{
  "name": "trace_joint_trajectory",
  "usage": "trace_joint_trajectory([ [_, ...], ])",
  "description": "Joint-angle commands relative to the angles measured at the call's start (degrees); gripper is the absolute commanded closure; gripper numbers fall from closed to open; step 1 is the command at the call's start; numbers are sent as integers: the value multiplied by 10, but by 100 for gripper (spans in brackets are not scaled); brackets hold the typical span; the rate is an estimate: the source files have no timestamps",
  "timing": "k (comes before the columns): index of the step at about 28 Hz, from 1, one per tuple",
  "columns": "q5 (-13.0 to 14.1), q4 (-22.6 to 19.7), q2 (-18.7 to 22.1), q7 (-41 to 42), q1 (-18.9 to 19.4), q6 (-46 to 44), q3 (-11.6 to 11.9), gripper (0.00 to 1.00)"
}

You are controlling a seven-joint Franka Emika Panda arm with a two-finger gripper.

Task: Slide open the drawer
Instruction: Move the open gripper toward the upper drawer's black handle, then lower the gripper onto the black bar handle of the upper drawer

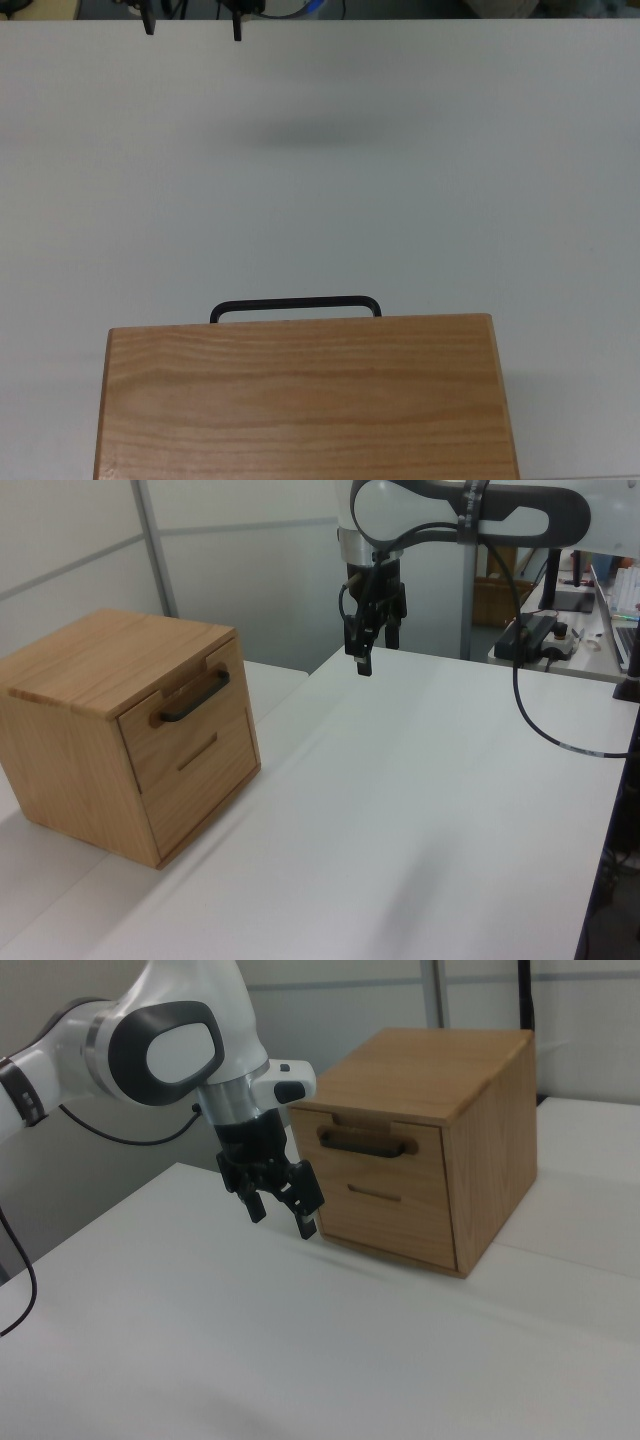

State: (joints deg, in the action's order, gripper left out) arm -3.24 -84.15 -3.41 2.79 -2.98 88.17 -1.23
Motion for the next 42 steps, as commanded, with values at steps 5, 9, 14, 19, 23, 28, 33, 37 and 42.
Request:
trace_joint_trajectory([
  [5, 16, -2, 10, 16, 0, 7, -6, 0],
  [9, 16, -2, 10, 15, 3, 7, -8, 0],
  [14, 17, -4, 4, 0, 18, 30, -11, 0],
  [19, 23, -7, -17, -81, 32, 100, -11, 0],
  [23, 21, -8, -48, -192, 49, 199, -11, 0],
  [28, 17, -8, -71, -349, 57, 276, -11, 0],
  [33, -4, -7, -93, -555, 68, 341, -11, 0],
  [37, -38, -3, -107, -677, 69, 371, -11, 0],
  [42, -78, 6, -141, -799, 72, 396, -15, 3],
])
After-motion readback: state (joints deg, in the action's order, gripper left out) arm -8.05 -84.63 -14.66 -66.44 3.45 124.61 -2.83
